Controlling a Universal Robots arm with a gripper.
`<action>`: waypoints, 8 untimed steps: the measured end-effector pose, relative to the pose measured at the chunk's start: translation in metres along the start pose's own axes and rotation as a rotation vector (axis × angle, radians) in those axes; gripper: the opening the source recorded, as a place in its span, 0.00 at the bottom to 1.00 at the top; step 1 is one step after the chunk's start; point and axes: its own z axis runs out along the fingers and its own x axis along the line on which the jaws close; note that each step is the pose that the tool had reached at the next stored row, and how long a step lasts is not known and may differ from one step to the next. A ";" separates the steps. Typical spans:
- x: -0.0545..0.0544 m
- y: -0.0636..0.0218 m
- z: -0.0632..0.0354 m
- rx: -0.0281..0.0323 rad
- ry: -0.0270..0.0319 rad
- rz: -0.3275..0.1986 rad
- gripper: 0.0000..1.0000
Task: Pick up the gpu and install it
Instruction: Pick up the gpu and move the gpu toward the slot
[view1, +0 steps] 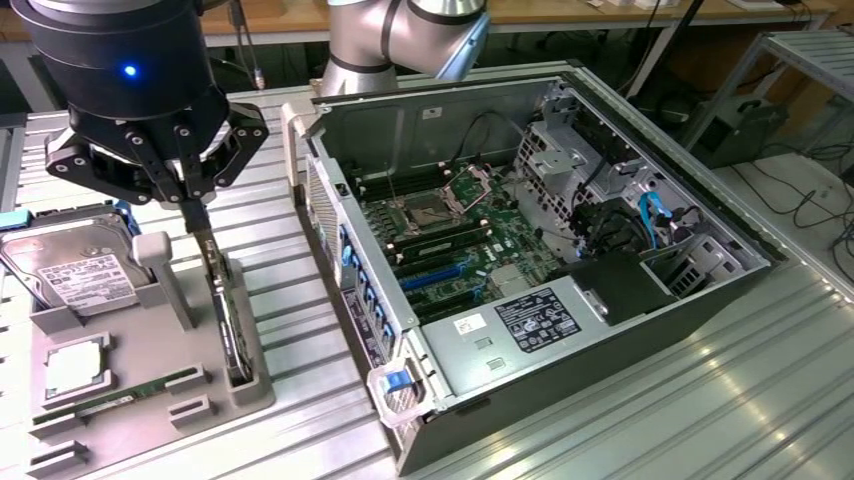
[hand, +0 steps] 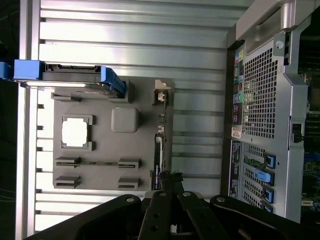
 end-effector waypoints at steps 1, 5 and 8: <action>0.000 0.0000 0.0000 0.0000 0.0000 0.000 0.11; 0.000 0.0000 0.0000 0.0000 0.0000 0.000 0.11; 0.000 0.0000 0.0000 0.0000 0.0000 0.000 0.17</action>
